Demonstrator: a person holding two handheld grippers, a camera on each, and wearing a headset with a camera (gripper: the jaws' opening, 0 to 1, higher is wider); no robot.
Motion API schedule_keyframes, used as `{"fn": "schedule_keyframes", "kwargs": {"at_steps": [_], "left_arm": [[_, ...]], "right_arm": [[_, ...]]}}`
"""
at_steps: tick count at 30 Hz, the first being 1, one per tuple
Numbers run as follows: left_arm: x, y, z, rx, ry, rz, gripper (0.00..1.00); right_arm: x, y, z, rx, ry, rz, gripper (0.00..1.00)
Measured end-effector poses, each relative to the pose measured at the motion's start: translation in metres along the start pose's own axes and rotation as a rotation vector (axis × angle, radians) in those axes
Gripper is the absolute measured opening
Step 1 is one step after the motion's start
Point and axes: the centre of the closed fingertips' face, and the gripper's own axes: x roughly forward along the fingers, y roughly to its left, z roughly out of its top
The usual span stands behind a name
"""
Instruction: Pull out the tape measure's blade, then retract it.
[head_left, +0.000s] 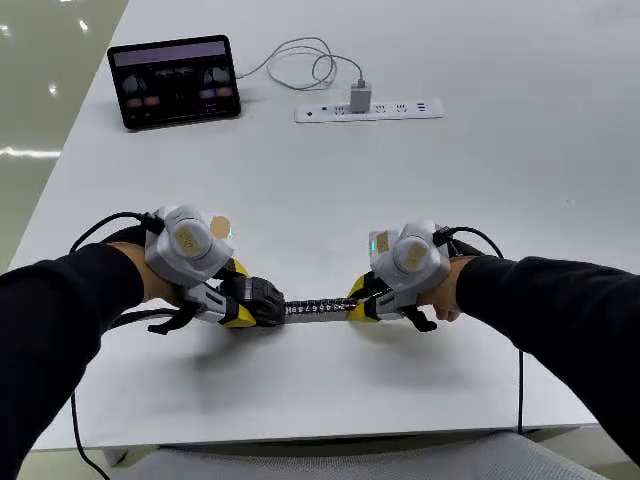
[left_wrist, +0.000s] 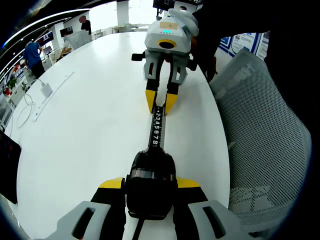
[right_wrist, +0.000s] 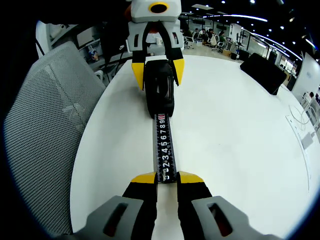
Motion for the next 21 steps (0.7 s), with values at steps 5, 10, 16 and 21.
{"fn": "schedule_keyframes", "kwargs": {"at_steps": [5, 10, 16, 21], "left_arm": [[0.0, 0.0, 0.0, -0.001, 0.001, 0.001, 0.32], [0.0, 0.0, 0.0, -0.004, 0.0, 0.001, 0.32], [0.0, 0.0, 0.0, -0.005, 0.002, 0.001, 0.32], [0.0, 0.0, -0.001, -0.005, 0.001, 0.002, 0.32]], "right_arm": [[-0.002, 0.0, -0.002, 0.003, 0.003, -0.001, 0.1], [-0.004, 0.0, -0.005, 0.007, 0.004, -0.004, 0.09], [-0.007, 0.0, -0.009, 0.011, 0.008, -0.006, 0.09], [-0.009, 0.0, -0.011, 0.012, 0.01, -0.009, 0.09]]}}
